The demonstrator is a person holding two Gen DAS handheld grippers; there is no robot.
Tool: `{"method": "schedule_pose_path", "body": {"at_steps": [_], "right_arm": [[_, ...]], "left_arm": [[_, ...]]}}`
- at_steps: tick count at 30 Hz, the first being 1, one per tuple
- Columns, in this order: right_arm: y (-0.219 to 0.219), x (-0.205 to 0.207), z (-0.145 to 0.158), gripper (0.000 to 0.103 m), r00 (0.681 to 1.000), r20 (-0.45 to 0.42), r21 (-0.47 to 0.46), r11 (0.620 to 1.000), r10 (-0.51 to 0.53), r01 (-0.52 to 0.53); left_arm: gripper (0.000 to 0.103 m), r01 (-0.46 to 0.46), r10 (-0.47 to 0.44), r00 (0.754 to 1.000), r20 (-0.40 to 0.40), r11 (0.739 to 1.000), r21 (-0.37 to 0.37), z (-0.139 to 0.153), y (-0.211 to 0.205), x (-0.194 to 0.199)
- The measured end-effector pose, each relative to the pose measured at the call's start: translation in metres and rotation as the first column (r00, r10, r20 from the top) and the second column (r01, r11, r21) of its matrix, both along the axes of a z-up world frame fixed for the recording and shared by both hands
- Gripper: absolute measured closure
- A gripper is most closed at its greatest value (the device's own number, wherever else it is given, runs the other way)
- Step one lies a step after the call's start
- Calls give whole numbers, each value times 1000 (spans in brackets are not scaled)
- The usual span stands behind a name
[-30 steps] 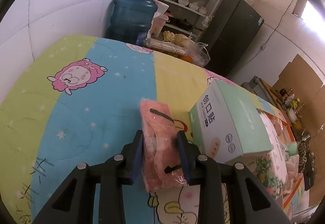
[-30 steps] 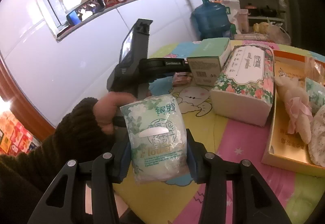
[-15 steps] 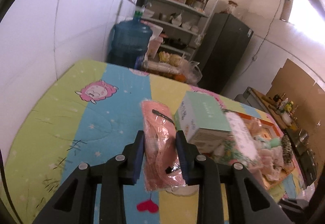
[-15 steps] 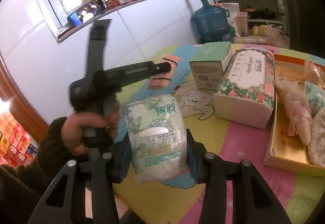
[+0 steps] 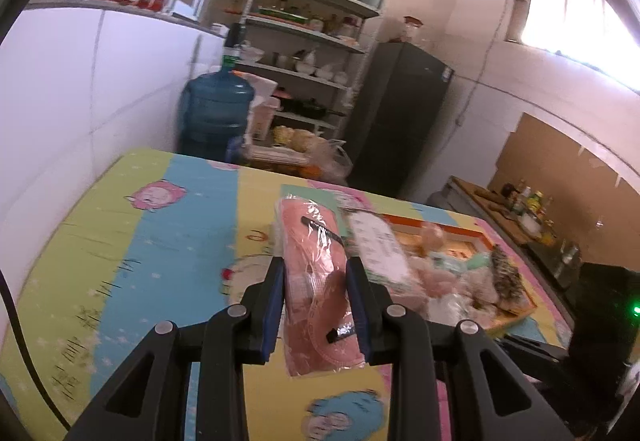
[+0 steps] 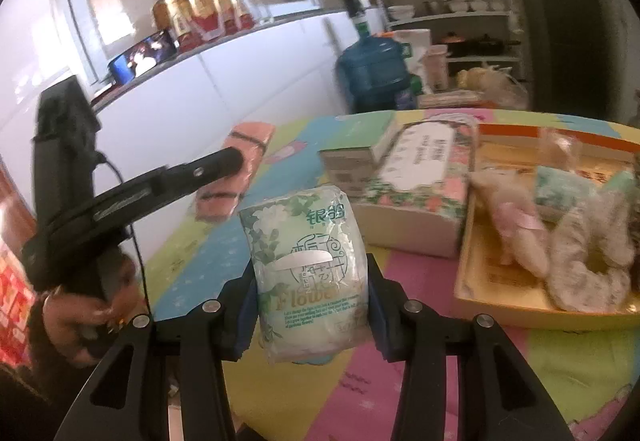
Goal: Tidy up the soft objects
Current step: 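Carry the pink pouch with the left gripper while the right carries the tissue pack to the box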
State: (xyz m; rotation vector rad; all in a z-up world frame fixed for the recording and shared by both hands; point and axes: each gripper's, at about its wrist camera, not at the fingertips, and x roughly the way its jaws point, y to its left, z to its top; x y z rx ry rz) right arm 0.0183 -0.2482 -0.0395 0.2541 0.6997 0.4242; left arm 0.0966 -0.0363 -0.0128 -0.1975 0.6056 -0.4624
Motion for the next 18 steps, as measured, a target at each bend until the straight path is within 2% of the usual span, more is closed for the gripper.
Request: {"method": "schedule_pose_path", "body": {"at_steps": [9, 18], "right_arm": [[-57, -21, 1, 55, 989, 14, -4, 989, -145, 145], [-129, -41, 4, 55, 958, 35, -12, 959, -283, 284]], "left_arm": [[72, 112, -112, 994, 14, 993, -20, 7, -57, -15], [72, 222, -222, 975, 14, 975, -20, 7, -128, -14]]}}
